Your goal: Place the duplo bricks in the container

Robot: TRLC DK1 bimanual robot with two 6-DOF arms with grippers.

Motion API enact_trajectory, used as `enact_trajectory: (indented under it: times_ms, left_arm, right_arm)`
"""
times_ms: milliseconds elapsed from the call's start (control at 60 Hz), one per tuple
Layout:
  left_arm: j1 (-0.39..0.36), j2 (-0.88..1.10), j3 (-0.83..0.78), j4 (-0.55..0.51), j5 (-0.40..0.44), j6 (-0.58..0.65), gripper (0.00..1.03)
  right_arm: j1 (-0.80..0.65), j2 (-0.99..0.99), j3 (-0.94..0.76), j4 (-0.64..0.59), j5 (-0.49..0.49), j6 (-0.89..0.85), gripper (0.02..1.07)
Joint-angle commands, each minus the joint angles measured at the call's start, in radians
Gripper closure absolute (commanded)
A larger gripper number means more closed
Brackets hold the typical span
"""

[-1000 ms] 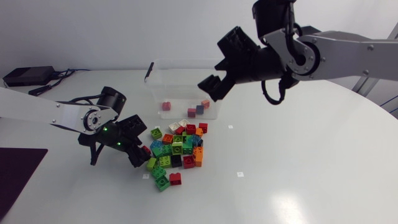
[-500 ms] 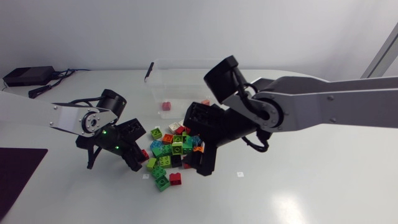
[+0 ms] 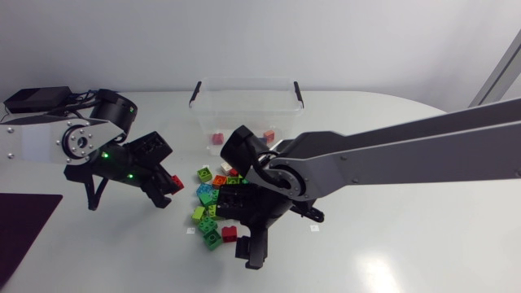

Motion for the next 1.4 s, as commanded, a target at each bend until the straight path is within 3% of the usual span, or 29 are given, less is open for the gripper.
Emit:
enact_trajectory:
  times_ms: [0,133,250,500,583,700,733,1050,1383]
  left_arm:
    - [0.010,-0.037,0.047,-0.018,0.010,0.001,0.77]
    - [0.021,-0.057,0.096,-0.025,0.045,-0.019,0.77]
    - [0.035,-0.066,0.153,-0.025,0.097,-0.044,0.77]
    - [0.056,-0.034,0.277,-0.010,0.151,-0.096,0.77]
    - [0.055,-0.011,0.320,0.008,0.166,-0.121,0.77]
    - [0.043,0.050,0.391,0.022,0.172,-0.147,0.77]
    - [0.036,0.075,0.415,0.042,0.175,-0.167,0.77]
    - [-0.019,0.234,0.557,0.137,0.178,-0.248,0.77]
    - [-0.068,0.414,0.756,0.143,0.174,-0.288,0.77]
  right_arm:
    - [0.019,0.045,0.036,-0.025,0.021,-0.017,0.25]
    - [0.037,0.106,0.083,-0.051,0.055,-0.029,0.25]
    - [0.045,0.152,0.135,-0.068,0.063,-0.035,0.39]
    - [0.048,0.234,0.214,-0.116,0.064,-0.061,0.41]
    - [0.046,0.251,0.221,-0.119,0.061,-0.064,0.50]
    - [0.039,0.264,0.223,-0.117,0.046,-0.063,0.70]
    - [0.034,0.261,0.218,-0.114,0.041,-0.063,0.82]
    - [-0.029,0.119,0.149,-0.123,0.023,-0.061,0.83]
    - [-0.141,-0.027,0.123,-0.128,-0.003,-0.052,0.83]
